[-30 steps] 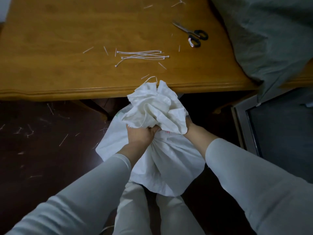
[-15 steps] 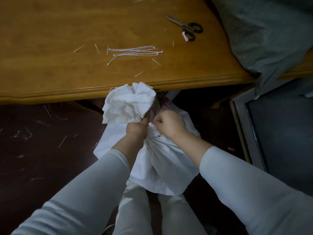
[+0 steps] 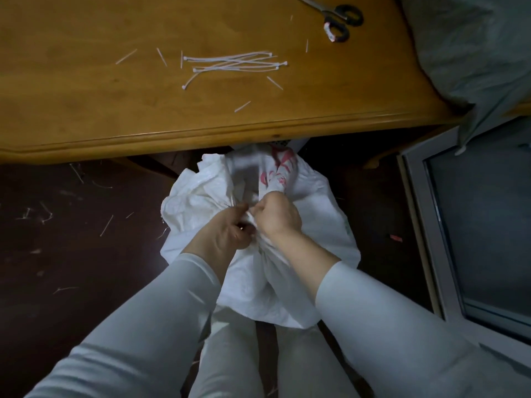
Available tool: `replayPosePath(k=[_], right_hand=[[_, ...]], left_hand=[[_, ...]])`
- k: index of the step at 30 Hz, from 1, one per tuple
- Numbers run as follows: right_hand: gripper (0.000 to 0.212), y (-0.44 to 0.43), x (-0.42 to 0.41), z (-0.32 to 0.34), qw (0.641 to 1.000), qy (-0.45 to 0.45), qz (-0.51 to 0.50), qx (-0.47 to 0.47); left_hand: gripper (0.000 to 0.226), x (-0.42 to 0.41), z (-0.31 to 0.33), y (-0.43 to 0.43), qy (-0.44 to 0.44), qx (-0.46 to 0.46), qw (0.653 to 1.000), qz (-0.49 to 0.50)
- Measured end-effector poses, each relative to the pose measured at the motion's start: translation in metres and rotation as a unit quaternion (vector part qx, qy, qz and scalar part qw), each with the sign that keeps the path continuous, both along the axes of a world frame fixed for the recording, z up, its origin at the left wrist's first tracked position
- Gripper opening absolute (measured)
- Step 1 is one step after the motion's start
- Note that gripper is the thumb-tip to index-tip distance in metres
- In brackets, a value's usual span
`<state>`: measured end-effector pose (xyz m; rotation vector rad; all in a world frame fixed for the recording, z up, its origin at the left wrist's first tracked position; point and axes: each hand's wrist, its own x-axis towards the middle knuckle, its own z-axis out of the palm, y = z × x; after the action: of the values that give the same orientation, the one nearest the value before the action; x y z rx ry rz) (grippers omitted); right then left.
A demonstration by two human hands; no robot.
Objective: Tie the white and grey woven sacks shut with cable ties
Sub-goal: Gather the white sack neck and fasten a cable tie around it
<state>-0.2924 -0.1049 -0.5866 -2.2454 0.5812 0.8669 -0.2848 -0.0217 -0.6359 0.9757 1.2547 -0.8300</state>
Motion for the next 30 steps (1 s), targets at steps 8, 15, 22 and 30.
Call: replayPosePath(k=[8,15,22,30], right_hand=[[0.014,0.007,0.038,-0.004,0.995,-0.045,0.065,-0.059],[0.023,0.007,0.017,-0.014,0.926,-0.113,0.349,-0.092],[0.022,-0.002,0.020,-0.017,0.942,-0.093,0.322,-0.017],[0.020,-0.008,0.016,-0.018,0.946,-0.180,0.262,-0.066]], left_hand=[[0.048,0.011,0.011,0.001,-0.021,-0.025,0.999,0.002],[0.037,0.024,0.012,0.012,0.032,-0.028,0.999,-0.031],[0.038,0.019,0.007,0.016,0.016,-0.062,0.998,0.000],[0.020,0.016,0.007,0.023,-0.048,-0.067,0.996,-0.043]])
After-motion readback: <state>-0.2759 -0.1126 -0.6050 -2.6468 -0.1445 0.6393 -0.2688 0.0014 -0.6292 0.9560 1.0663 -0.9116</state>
